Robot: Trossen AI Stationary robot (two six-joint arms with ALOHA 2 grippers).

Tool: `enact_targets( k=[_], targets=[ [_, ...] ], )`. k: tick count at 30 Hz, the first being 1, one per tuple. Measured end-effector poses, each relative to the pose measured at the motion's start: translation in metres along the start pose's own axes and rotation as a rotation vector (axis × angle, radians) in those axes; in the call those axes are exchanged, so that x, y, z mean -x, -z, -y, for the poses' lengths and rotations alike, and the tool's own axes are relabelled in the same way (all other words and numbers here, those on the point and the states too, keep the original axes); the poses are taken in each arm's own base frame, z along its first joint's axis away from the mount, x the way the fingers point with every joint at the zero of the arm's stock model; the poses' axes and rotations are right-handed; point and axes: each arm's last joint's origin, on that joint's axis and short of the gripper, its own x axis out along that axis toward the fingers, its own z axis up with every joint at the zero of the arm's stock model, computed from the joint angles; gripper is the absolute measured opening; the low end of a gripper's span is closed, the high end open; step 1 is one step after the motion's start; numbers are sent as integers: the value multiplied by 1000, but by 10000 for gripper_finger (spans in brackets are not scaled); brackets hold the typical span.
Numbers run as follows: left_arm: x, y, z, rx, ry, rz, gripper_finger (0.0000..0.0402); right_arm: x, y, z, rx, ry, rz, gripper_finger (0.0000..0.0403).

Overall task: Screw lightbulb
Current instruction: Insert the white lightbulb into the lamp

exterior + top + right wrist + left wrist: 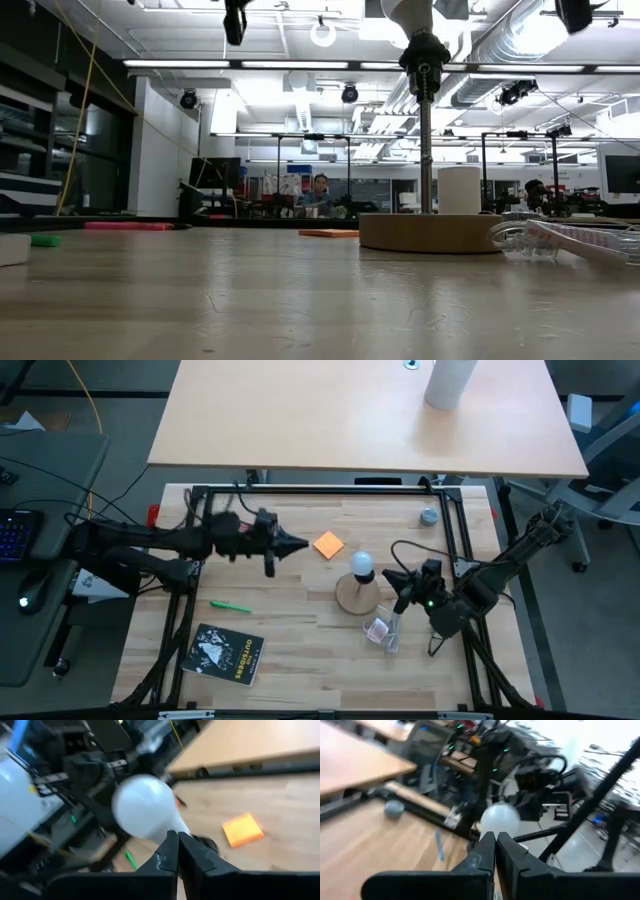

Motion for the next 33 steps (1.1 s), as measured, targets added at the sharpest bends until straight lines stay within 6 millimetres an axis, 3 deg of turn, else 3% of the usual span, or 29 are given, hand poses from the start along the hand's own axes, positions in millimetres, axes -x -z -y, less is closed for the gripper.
enact_targets(
  k=[4, 9, 19, 26, 33],
  targets=[
    [-19, 27, 4, 111, 6, 37, 0, -7, -2, 9, 8, 24, -127, 1],
    [-51, 49, 17, 194, -15, 87, 0, -10, -7, 4, 56, -37, -194, 1],
    [-89, 63, 22, 186, -142, 23, 0, -13, -7, 9, 133, -19, -228, 0],
    [-92, 60, 17, 147, -171, -30, 0, -19, -11, 8, 124, -16, -208, 0],
    [-91, 56, 18, 149, -83, -63, 0, -35, -14, 7, 124, -20, -210, 0]
  ],
)
